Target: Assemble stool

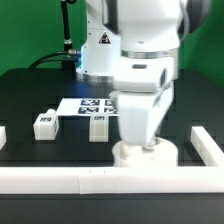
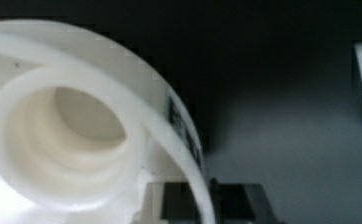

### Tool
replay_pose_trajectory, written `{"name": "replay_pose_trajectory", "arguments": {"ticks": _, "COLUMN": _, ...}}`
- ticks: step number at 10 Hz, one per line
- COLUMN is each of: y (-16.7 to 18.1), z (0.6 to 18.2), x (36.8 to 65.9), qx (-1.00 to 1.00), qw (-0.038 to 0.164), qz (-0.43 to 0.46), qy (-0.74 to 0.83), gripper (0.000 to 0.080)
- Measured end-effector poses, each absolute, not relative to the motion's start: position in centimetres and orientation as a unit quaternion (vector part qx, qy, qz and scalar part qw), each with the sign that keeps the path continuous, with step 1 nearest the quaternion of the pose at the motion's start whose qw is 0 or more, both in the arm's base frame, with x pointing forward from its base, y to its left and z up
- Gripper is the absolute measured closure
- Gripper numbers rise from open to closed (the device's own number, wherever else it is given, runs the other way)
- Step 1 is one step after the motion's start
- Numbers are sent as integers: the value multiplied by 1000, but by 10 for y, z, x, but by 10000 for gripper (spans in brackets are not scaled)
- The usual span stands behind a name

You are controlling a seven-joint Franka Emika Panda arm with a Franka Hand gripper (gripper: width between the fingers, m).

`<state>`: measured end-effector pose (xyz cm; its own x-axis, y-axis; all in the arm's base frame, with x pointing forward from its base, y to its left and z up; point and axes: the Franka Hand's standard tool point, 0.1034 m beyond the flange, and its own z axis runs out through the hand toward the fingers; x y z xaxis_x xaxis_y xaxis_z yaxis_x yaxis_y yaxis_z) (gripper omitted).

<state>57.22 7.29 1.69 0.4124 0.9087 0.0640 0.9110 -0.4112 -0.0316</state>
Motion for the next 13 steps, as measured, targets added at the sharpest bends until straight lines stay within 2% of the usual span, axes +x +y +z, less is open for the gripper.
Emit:
{"name": "replay_pose_trajectory", "arguments": {"ticks": 2, "y": 105, "z": 14, "x": 573, "qx": -839, "qw": 32, "qz": -22, "qy": -543, "gripper": 771}}
{"name": "replay_pose_trajectory", "arguments": {"ticks": 3, "y": 110, "z": 12, "x": 574, "qx": -843, "qw": 30, "qz": -23, "qy": -537, "gripper": 771}}
{"name": "replay_pose_trajectory", "arguments": {"ticks": 8, "y": 106, "z": 12, "x": 572, "qx": -837, "qw": 29, "qz": -24, "qy": -546, "gripper": 771}}
{"name": "replay_pose_trajectory", "arguments": {"ticks": 9, "y": 106, "z": 12, "x": 572, "qx": -837, "qw": 29, "qz": -23, "qy": -546, "gripper": 582}}
{"name": "replay_pose_trajectory", "arguments": {"ticks": 10, "y": 106, "z": 12, "x": 572, "qx": -837, "qw": 29, "qz": -23, "qy": -546, "gripper": 447}}
{"name": "replay_pose_trajectory", "arguments": {"ticks": 11, "y": 106, "z": 12, "x": 572, "qx": -837, "qw": 29, "qz": -23, "qy": -546, "gripper": 447}}
{"name": "replay_pose_trajectory", "arguments": {"ticks": 12, "y": 106, "z": 12, "x": 572, "qx": -837, "qw": 29, "qz": -23, "qy": -546, "gripper": 265}}
{"name": "replay_pose_trajectory", "arguments": {"ticks": 13, "y": 106, "z": 12, "x": 572, "qx": -837, "qw": 29, "qz": -23, "qy": -546, "gripper": 186}}
